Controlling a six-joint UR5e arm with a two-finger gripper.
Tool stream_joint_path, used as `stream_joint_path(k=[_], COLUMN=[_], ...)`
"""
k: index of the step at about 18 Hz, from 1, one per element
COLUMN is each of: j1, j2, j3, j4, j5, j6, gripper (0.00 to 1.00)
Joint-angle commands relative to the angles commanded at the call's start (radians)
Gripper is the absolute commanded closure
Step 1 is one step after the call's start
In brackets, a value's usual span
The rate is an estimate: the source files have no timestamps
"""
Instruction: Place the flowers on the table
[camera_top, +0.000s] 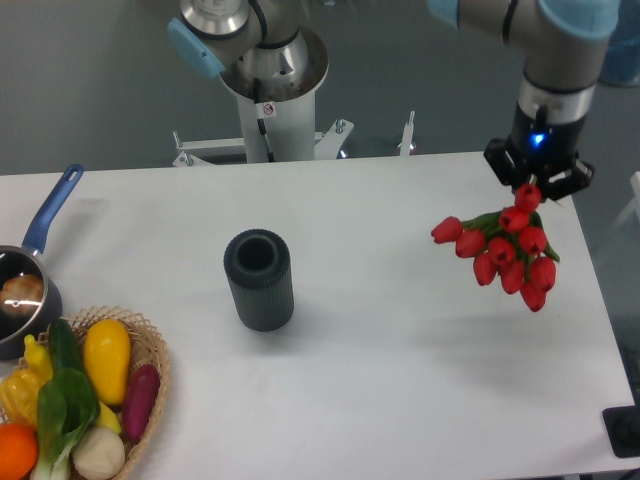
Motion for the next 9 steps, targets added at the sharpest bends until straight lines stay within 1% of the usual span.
stream_joint_path(k=[1,3,4,7,9], j1=[0.000,-0.024,-0.031,-0.087,-0.110], j2=[-0.009,-0.038,-0.049,-0.061,-0.077], j3=[0.003,0.009,0.009,-0.012,-0.021], j4=[0.002,0.005,0.006,0.005,0.008], j5=[0.002,0.005,0.009,0.028,0.028], j6=[-0.002,-0.009,-0.029,-0.148,-0.176], gripper=[1.00,1.00,1.00,1.00,1.00])
